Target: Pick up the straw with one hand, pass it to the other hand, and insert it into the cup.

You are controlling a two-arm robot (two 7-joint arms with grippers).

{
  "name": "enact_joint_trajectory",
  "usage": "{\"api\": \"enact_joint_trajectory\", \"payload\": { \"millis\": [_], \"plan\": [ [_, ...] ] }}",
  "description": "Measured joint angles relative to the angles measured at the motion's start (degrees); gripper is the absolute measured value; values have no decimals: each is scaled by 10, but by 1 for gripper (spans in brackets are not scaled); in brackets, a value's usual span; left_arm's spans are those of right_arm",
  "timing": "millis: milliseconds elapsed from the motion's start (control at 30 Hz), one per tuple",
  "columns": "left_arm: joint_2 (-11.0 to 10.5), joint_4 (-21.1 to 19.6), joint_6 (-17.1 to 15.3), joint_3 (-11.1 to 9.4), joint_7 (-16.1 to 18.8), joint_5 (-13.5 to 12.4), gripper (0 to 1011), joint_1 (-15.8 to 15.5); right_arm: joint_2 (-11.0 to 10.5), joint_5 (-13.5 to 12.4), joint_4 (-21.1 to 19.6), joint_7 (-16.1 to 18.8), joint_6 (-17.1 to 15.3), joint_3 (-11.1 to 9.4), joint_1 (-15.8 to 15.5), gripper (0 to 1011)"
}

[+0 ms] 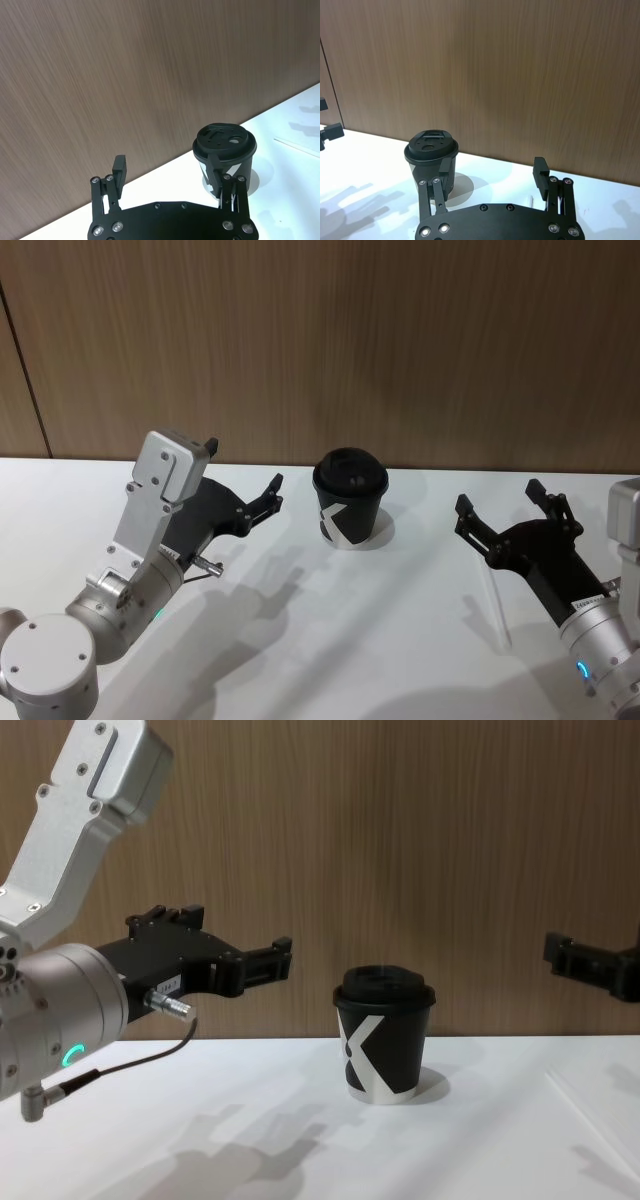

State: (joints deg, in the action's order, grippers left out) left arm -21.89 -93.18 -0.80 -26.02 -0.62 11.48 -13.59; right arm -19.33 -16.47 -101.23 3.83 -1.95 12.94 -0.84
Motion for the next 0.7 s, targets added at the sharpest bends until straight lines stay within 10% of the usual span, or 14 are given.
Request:
{"api": "enact_joint_trajectory", "payload": {
  "millis": [700],
  "plan": [
    [0,0,0,0,0,0,1000,0,0,0,0,0,0,0,0,1001]
  ]
}}
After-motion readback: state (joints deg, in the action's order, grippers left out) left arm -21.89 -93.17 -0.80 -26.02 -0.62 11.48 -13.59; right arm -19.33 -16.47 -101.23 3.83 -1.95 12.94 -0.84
